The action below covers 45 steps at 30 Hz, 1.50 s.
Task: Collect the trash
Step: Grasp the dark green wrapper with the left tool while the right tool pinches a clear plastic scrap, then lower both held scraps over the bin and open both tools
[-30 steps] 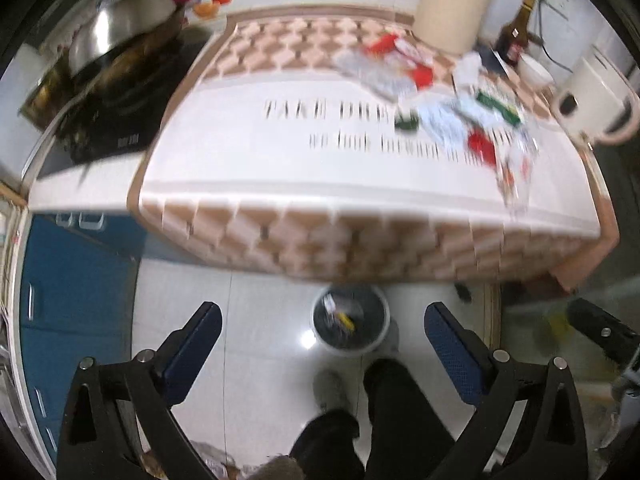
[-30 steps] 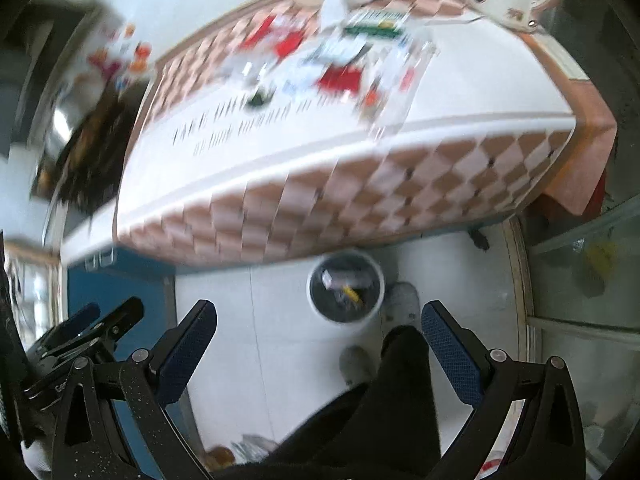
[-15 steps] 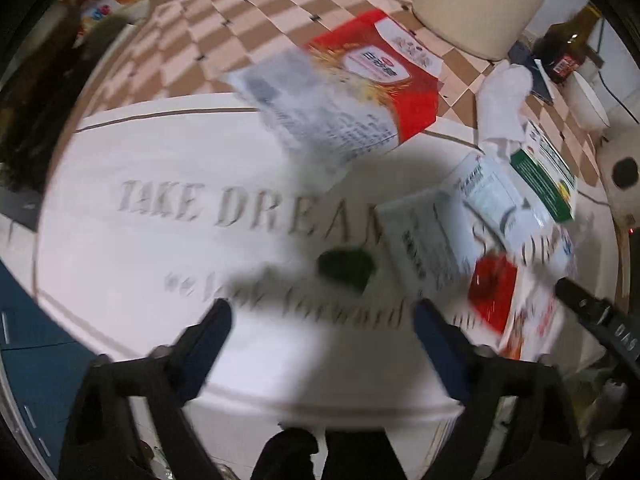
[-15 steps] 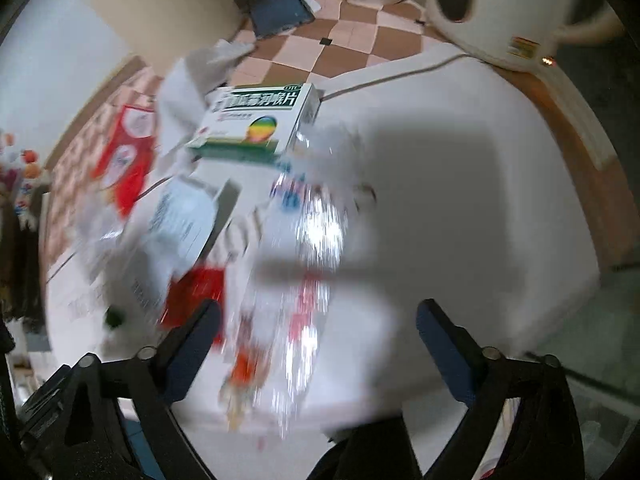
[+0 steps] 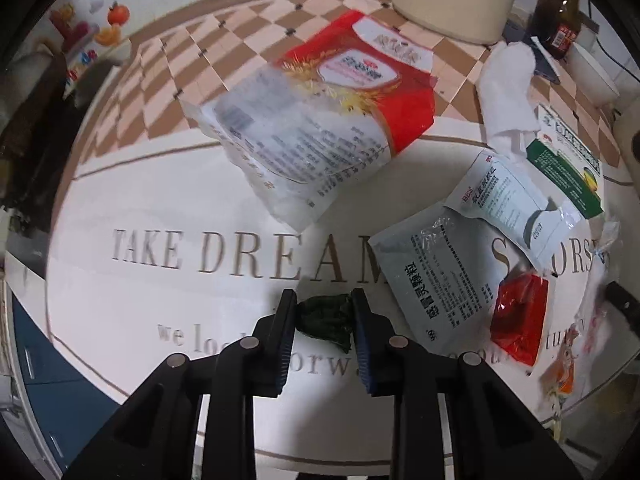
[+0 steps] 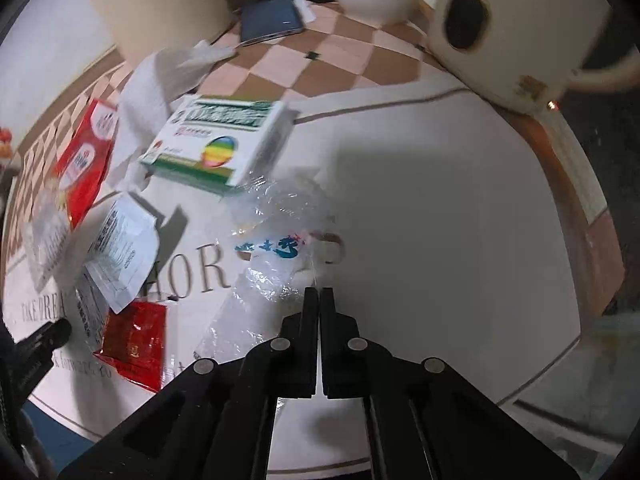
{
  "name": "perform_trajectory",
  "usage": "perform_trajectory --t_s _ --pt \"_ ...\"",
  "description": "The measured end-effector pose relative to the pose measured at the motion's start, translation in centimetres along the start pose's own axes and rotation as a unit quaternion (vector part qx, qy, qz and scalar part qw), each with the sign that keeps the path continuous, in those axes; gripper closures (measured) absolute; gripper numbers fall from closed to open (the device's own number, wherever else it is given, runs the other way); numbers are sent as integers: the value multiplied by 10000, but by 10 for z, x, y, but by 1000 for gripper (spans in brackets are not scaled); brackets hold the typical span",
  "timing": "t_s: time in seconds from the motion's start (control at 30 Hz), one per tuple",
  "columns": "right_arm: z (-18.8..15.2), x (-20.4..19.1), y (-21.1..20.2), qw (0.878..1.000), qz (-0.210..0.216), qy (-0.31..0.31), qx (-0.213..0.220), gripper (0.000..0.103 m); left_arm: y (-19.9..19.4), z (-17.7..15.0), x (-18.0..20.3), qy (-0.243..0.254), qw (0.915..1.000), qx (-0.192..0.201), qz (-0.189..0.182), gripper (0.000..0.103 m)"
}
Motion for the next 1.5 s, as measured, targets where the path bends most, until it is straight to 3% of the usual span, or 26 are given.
perform_trajectory --t_s 0.27,0.47,0.63,0.83,0.97,1.23,1.5 --pt "-6 24 -44 9990 233 270 264 103 -55 -14 -3 214 9984 514 48 80" --pt "-41 20 -102 9974 598 151 379 103 -99 -45 -21 186 9971 706 -204 80" --pt "-100 -1 -141 9935 1120 170 56 103 -107 -92 -48 -110 9974 424 -565 80" --pt "-194 -44 -137 9865 1553 147 -495 103 -77 -173 -76 -334 9973 -160 -635 80" --pt "-263 -71 -99 9822 1636 86 -921 103 -18 -231 -87 -461 9943 -695 -664 80" --pt "-414 -91 79 9726 1275 425 -1896 103 161 -343 -80 -926 9753 -1847 -785 80" --pt "-506 -99 246 9691 964 -140 -2268 103 307 -416 -59 -1072 9586 -2455 -965 79"
Point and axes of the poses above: each gripper's, at about its wrist camera, not at the fingertips, and y roughly the way its jaws point, x to its right, z to its top, the point moved 6 cm from there along y, roughly the way its jaws point, and after that the axes turned 13 degrees about x, right-handed, at the moved point
